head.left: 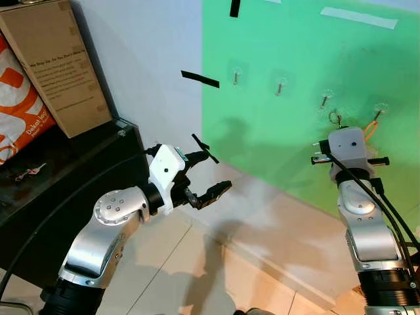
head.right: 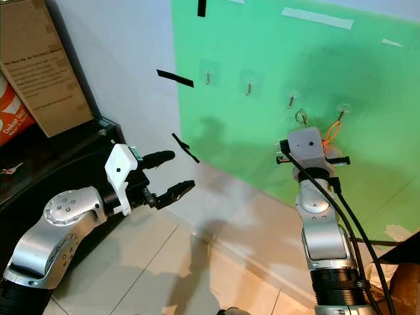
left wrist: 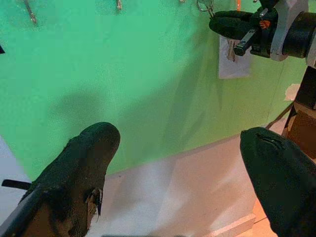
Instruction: Hang keys on a hook
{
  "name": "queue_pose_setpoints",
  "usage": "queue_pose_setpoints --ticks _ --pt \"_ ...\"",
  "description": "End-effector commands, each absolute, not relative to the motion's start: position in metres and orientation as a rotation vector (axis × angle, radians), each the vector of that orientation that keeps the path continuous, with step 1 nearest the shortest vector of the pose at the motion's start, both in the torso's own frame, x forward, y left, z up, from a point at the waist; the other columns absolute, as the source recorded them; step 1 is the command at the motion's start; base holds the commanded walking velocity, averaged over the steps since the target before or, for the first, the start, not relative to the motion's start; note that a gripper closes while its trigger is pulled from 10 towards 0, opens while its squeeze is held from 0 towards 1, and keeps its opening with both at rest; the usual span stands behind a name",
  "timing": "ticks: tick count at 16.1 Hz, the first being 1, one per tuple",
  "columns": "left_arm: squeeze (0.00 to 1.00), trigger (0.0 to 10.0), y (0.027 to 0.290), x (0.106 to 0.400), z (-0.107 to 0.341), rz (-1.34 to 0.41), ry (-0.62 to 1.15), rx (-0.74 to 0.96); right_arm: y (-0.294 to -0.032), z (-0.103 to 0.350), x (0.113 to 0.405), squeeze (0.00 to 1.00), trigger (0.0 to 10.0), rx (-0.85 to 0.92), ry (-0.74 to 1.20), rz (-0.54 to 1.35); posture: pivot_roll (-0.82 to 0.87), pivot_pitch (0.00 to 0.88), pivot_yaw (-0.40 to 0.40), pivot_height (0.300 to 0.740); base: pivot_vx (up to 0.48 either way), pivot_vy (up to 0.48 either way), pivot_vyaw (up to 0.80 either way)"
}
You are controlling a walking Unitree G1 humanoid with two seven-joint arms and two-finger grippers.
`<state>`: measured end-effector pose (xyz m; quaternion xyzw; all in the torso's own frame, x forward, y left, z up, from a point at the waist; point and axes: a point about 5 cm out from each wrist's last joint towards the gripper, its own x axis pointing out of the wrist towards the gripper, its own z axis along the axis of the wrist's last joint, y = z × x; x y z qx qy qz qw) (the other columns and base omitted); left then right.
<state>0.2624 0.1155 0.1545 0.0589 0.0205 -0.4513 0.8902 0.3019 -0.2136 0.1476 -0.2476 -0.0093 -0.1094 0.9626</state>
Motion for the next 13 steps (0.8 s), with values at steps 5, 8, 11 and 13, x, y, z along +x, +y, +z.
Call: queue_pose_setpoints --ticks 5,8,11,13 --pt "0.00 10.0 0.115 0.262 0.157 -0.943 0.036 0.134 -0.200 0.151 0.304 0.00 10.0 -0.510 -0.050 -0.175 -0.06 0.000 -0.020 0.740 0.000 0.000 0.00" --pt "0.00 10.0 0.115 0.261 0.157 -0.946 0.035 0.136 -0.191 0.161 0.310 0.00 10.0 -0.500 -0.104 -0.148 -0.06 0.000 -0.019 0.740 0.000 0.000 0.00" --pt "0.00 10.0 0.115 0.261 0.157 -0.946 0.035 0.138 -0.189 0.165 0.316 0.00 10.0 -0.512 -0.114 -0.133 -0.06 0.000 -0.024 0.740 0.000 0.000 0.00" --pt "0.00 10.0 0.115 0.260 0.157 -0.945 0.034 0.137 -0.191 0.166 0.319 0.00 10.0 -0.522 -0.113 -0.138 -0.05 0.000 -0.028 0.740 0.000 0.000 0.00"
